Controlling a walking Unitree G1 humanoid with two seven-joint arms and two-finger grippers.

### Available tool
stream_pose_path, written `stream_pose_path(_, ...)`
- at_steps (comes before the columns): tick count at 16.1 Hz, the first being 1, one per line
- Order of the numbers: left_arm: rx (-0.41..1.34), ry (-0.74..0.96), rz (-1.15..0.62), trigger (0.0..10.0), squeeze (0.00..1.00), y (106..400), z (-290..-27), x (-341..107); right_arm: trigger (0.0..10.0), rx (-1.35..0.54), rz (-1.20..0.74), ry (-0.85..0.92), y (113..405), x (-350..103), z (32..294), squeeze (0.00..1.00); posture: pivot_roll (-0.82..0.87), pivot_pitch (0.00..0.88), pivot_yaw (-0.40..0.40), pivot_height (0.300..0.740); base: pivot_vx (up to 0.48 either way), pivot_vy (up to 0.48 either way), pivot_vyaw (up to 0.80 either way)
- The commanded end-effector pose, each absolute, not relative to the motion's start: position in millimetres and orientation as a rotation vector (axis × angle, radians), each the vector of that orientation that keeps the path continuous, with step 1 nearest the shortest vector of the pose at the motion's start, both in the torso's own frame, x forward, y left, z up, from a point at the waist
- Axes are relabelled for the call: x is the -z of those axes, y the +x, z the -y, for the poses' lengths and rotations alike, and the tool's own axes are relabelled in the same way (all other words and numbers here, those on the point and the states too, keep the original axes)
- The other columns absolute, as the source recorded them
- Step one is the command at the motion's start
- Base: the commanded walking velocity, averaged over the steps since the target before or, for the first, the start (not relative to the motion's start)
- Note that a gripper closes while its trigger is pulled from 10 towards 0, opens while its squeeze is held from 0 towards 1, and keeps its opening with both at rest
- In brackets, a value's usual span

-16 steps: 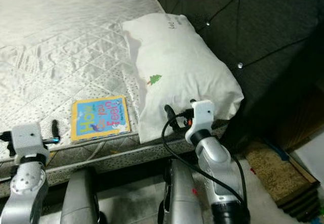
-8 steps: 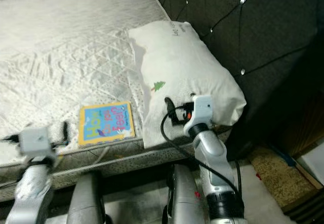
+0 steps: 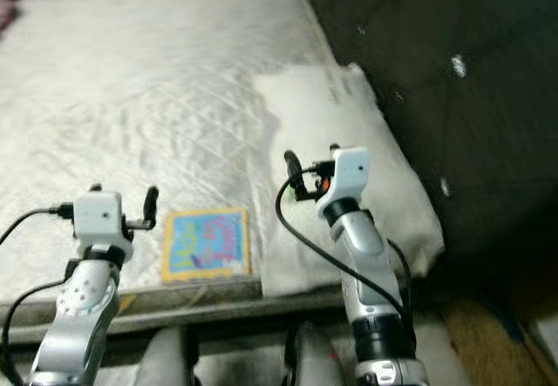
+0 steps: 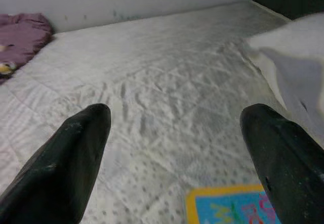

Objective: Clean up the room

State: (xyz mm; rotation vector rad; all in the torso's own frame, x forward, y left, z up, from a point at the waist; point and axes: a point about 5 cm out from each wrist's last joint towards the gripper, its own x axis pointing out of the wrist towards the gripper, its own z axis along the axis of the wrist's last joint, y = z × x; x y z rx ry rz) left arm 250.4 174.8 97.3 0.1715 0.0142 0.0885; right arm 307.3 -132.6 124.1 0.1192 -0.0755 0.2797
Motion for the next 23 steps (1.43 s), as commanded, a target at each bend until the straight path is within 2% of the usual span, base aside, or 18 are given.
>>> stream_pose_path(1, -0.073, 0.179, -0.033, 10.0, 0.00, 248.4, -173.4, -92.9, 10.0, -0.252, 0.077, 0.119, 307.6, -123.5, 136.7, 0.00, -0.01, 0.000, -0.021, 0.740, 0.000, 0.000, 0.00)
stream_pose_path(7, -0.004, 0.152, -0.058, 10.0, 0.00, 246.5, -168.4, -87.5, 10.0, -0.126, 0.069, 0.059, 301.2, -117.7, 155.9, 0.00, -0.01, 0.000, -0.023, 0.740, 0.000, 0.000, 0.00)
stream_pose_path(14, 0.017, 0.101, -0.065, 10.0, 0.00, 244.5, -163.4, -84.3, 10.0, -0.109, 0.057, 0.046, 300.1, -115.4, 156.7, 0.00, -0.02, 0.000, -0.034, 0.740, 0.000, 0.000, 0.00)
stream_pose_path(19, 0.039, 0.070, -0.055, 10.0, 0.00, 248.3, -160.1, -87.1, 10.0, -0.123, 0.041, 0.049, 297.8, -112.5, 155.0, 0.00, -0.02, 0.000, -0.045, 0.740, 0.000, 0.445, -0.11)
stream_pose_path(23, 0.113, 0.042, -0.035, 10.0, 0.00, 246.4, -145.7, -91.6, 10.0, -0.131, 0.039, 0.042, 299.4, -112.8, 154.3, 0.00, -0.01, 0.000, -0.052, 0.740, 0.000, 0.478, 0.00)
